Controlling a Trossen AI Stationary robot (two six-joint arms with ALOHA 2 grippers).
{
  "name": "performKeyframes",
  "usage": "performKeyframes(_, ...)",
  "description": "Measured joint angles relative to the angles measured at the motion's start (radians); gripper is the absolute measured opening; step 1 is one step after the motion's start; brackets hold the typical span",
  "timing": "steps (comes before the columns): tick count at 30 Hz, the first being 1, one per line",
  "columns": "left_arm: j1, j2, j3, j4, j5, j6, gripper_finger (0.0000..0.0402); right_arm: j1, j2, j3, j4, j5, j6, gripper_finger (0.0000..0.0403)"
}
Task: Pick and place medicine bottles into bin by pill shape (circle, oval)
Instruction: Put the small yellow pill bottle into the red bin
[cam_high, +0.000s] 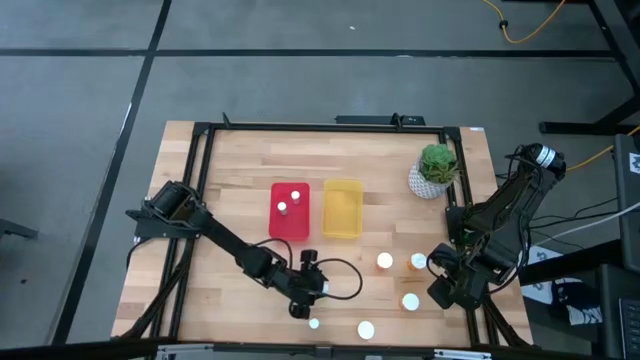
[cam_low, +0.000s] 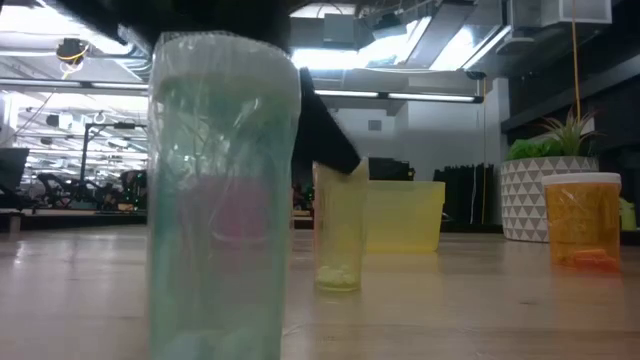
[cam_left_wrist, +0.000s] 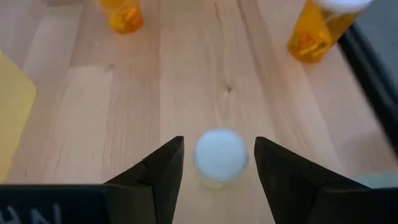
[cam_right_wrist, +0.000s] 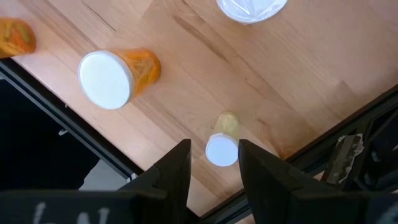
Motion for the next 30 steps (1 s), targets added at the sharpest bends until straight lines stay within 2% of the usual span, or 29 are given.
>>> performKeyframes(10, 0.001, 0.000, 0.000, -0.006, 0.000, 0.000, 0.0185, 0.000, 0.000, 0.000, 0.000, 0.002, 0.000, 0.0135)
performKeyframes(26, 0.001, 0.000, 0.000, -0.002, -0.001, -0.001, 0.0111, 0.000, 0.000, 0.000, 0.000, 0.001, 0.000, 0.0135)
performKeyframes(30, 0.001, 0.000, 0.000, -0.002, -0.002, -0.001, 0.0102, 0.000, 0.000, 0.000, 0.000, 0.001, 0.000, 0.0135)
